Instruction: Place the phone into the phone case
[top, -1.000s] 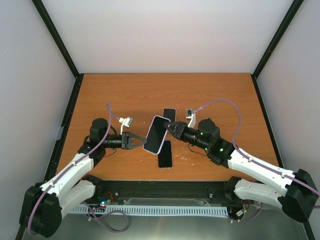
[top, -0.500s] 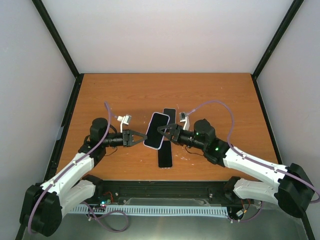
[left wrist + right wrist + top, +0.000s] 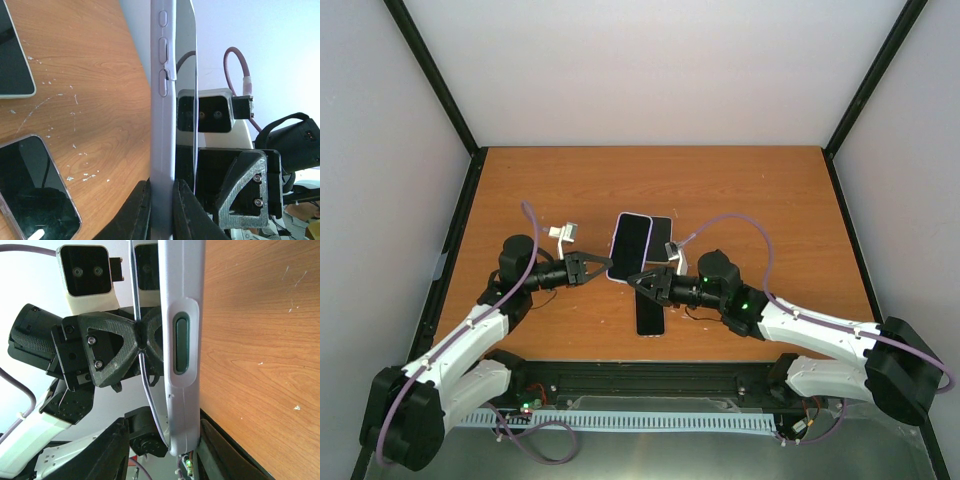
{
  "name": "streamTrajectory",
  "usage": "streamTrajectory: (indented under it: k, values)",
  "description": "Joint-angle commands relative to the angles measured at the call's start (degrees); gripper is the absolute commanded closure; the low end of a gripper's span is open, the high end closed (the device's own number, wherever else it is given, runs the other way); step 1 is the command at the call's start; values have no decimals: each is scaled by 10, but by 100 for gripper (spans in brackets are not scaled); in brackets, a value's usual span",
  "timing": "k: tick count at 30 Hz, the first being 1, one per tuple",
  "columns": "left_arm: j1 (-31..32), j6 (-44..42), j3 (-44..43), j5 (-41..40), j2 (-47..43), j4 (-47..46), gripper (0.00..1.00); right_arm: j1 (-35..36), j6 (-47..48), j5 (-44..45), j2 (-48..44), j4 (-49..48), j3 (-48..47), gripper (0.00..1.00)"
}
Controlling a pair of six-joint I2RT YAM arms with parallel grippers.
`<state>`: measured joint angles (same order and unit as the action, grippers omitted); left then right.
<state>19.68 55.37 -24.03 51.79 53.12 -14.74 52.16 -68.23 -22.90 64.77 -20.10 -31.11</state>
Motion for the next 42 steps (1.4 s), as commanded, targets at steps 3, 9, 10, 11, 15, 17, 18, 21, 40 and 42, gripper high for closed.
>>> streamTrajectory:
  k: [3, 9, 10, 11, 15, 17, 18, 21, 40, 42]
  values:
    - [1, 8, -1, 7, -18, -55, 100, 2, 2, 15, 3, -28, -4, 65]
    - [1, 14, 1, 15, -21, -60, 100, 2, 1, 23, 10, -32, -6, 69]
    - [1, 14, 1, 14, -21, -59, 100, 2, 2, 24, 10, -33, -7, 73]
    - [1, 13, 1, 13, -23, -57, 100, 2, 2, 25, 10, -33, -7, 78]
    - [1, -7, -3, 0, -25, -27, 100, 2, 1, 29, 8, -41, 0, 97]
    - [1, -19, -6, -5, -25, -13, 100, 2, -1, 30, 9, -42, 2, 97]
    - [1, -22, -6, -7, -25, -8, 100, 2, -1, 31, 9, -41, 3, 97]
    - [1, -31, -7, -15, -28, 5, 100, 2, -2, 34, 12, -35, 3, 97]
    - [-2, -58, -14, -76, 10, 69, 100, 2, 31, 117, -84, 122, 26, 13]
    - [-5, -69, -19, -98, 26, 92, 100, 2, 35, 129, -98, 144, 26, 2]
